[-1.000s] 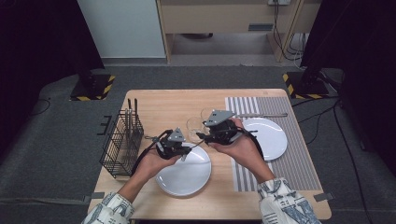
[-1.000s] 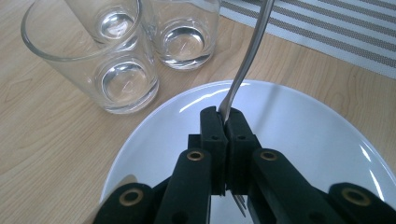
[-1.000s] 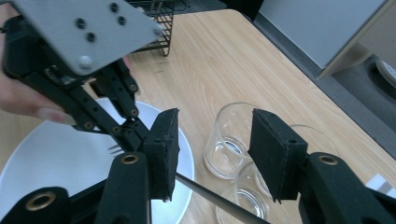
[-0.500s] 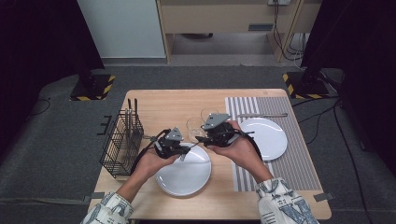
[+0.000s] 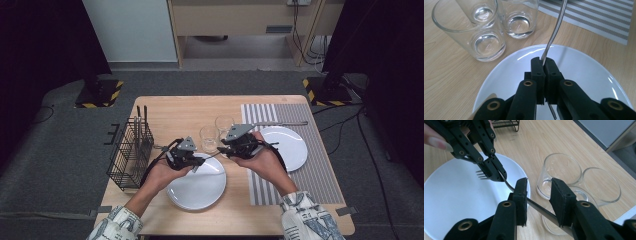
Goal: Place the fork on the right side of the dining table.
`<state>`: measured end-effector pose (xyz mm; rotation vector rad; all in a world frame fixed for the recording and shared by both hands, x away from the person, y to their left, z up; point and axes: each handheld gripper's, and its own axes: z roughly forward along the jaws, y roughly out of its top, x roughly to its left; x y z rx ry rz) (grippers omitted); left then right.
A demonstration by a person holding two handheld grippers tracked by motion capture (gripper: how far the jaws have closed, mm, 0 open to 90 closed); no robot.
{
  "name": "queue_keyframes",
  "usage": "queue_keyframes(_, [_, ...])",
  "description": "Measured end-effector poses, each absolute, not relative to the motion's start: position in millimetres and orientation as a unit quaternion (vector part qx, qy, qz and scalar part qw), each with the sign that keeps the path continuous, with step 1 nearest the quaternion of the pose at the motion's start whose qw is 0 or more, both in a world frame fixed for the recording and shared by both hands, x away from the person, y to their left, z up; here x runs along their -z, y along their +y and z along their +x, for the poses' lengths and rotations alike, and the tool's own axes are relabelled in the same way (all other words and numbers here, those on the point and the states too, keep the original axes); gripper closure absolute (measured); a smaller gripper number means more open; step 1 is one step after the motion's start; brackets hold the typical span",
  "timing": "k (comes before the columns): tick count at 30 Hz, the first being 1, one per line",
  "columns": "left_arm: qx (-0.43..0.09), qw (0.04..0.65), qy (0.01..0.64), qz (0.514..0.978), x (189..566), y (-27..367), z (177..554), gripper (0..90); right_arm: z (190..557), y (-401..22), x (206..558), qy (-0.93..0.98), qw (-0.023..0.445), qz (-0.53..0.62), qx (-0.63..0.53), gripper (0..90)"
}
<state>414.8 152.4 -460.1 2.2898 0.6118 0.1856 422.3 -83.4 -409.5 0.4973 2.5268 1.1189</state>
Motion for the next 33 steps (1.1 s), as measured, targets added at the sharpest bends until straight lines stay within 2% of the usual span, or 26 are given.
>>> queue_keyframes(10, [-0.076,0.369,0.234,0.896,454.9,149.6,411.4,87.3,417.3,-84.7,413.4,0.893,0.162,0.164,-0.388,74.1])
queue_keyframes(33, [-0.079,0.368,0.233,0.897,449.0,153.3,403.0,86.5,410.8,-84.5,424.2,0.895,0.148,0.165,-0.388,79.5])
